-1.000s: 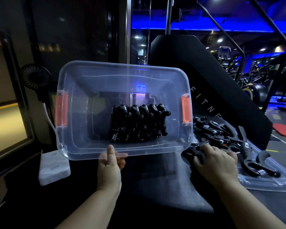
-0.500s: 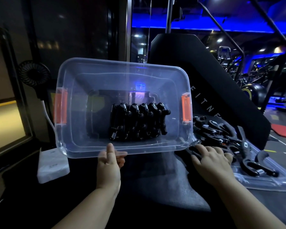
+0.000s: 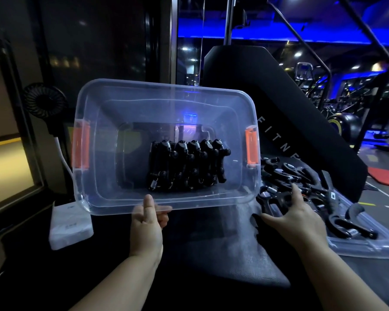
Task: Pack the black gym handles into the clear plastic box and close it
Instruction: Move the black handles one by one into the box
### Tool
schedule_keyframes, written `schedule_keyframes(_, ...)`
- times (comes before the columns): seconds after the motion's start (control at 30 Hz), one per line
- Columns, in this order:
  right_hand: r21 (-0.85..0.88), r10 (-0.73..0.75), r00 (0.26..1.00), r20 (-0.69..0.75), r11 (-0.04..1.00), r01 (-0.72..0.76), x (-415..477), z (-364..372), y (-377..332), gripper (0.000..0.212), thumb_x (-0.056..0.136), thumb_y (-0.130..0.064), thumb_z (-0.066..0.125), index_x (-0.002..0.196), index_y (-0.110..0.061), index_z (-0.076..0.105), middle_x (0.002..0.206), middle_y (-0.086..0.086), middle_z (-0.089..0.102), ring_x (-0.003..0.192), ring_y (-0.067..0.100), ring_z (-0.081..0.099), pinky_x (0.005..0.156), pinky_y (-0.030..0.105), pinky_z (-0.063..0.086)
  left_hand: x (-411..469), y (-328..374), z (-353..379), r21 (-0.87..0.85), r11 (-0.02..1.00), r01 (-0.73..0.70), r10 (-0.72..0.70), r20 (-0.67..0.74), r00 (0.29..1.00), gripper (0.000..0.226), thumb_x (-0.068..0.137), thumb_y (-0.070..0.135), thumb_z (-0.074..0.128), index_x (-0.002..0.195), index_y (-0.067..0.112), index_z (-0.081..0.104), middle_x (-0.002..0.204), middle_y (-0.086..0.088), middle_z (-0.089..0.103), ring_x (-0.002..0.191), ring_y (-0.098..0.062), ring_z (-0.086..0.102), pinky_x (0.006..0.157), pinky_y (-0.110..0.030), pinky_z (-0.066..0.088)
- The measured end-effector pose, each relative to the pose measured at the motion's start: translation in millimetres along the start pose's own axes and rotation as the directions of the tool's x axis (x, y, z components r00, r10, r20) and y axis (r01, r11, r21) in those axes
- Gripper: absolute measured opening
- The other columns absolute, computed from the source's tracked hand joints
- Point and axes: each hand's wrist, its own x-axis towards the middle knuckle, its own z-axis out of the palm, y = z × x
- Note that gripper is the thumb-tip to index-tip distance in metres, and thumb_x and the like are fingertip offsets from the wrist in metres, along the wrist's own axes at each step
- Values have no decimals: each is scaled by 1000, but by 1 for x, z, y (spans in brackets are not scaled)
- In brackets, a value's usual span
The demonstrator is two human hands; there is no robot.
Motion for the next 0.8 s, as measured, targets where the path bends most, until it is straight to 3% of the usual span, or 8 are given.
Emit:
schedule_keyframes(0.13,108,0,999,-39,994,5,-6,-4,-2,127,58,-61,78,150,-37,-6,124,15,59,107,35,58,82,38,48,-1,0,0,-8,1000,4,-4,4,1000,46,98,45,37,102,2,54,71,-3,70,64,-12,55,69,-28,44)
schedule_keyframes(0.27,229,21,995,-95,974,1,-7,-7,-1,131,57,-55,83,147,-43,-12,120,19,60,104,38,59,79,38,47,-3,2,1,-18,1000,-7,7,5,1000,38,98,44,37,91,11,53,71,-5,69,64,-13,55,69,-29,44)
schedule_keyframes(0.37,331,34,988,-150,943,18,-6,-7,-1,128,58,-47,86,147,-45,-6,111,14,64,101,36,61,81,38,46,-4,2,1,-31,999,-9,9,6,1000,34,98,43,37,89,14,52,73,-7,68,63,-13,53,68,-28,44)
schedule_keyframes(0.57,483,46,978,-204,874,60,-3,-5,-1,80,66,-42,82,132,-42,36,77,-7,58,79,25,60,70,34,42,-2,2,1,-24,1000,-19,19,12,1000,34,98,44,37,87,15,51,73,-6,69,64,-14,53,68,-28,44)
schedule_keyframes(0.7,485,42,964,-262,870,94,-2,-4,1,59,69,-48,77,116,-40,44,77,-8,58,72,19,58,64,31,38,-2,2,1,-25,999,-21,21,19,1000,35,98,43,37,87,14,52,72,-6,69,64,-14,54,68,-28,44)
schedule_keyframes(0.8,458,17,956,-292,880,125,-1,-2,3,47,77,-60,61,116,-41,43,85,-7,58,77,20,59,66,31,41,-2,1,1,-23,1000,-19,19,15,1000,36,98,44,37,87,13,52,72,-6,69,63,-14,54,68,-28,44)
